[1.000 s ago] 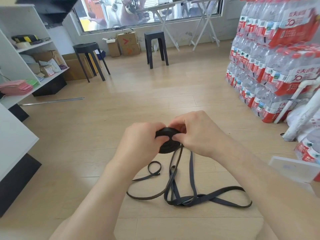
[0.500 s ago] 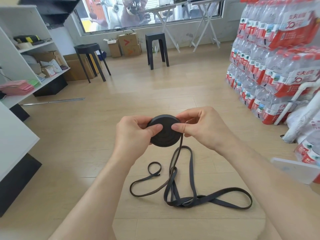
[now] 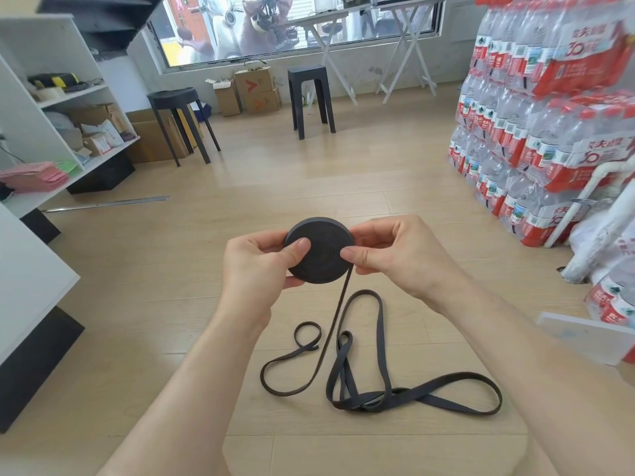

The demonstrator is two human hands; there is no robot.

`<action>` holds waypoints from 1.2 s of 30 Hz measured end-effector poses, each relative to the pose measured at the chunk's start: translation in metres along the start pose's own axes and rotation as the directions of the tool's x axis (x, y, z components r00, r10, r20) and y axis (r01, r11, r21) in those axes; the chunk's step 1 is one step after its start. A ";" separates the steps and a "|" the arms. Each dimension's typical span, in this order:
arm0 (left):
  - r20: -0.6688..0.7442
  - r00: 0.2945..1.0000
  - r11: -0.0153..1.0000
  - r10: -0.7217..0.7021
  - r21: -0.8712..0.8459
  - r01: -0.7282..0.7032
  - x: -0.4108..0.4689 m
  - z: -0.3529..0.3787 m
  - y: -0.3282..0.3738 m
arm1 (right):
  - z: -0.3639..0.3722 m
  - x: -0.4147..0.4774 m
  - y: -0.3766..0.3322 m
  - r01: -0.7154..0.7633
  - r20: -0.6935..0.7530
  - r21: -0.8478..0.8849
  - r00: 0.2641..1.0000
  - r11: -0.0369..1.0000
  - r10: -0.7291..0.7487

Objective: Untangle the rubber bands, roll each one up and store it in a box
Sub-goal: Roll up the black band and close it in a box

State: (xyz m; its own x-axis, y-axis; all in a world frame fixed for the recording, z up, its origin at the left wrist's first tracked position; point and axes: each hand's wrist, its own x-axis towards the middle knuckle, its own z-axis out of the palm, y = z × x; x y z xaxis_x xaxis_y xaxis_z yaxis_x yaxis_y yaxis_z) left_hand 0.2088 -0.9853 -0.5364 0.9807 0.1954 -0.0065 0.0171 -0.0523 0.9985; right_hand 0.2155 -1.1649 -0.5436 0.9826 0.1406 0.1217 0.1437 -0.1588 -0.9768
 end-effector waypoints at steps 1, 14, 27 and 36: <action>0.000 1.000 1.000 -0.008 -0.014 0.008 -0.001 0.001 0.000 | 0.000 0.000 0.000 -0.011 -0.005 -0.012 1.000 1.000 0.011; 0.519 0.853 0.998 0.058 0.004 -0.070 -0.001 -0.013 0.006 | -0.017 0.005 0.002 -0.124 0.174 0.120 0.979 0.985 0.102; 0.565 0.794 0.971 0.224 -0.063 -0.230 -0.007 -0.016 0.016 | -0.003 0.006 0.010 -0.300 0.476 0.351 0.873 0.887 0.107; 0.332 0.873 0.865 0.356 0.236 -0.443 -0.016 0.000 0.016 | -0.003 0.000 -0.010 -0.216 0.384 -0.129 0.889 0.968 0.250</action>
State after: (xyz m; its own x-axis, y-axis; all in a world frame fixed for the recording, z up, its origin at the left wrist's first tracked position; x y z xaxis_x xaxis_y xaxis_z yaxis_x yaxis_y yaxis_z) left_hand 0.1933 -0.9897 -0.5208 0.9273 -0.1730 0.3319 -0.3733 -0.3627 0.8539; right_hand 0.2139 -1.1658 -0.5330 0.8639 0.4605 -0.2038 -0.0584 -0.3104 -0.9488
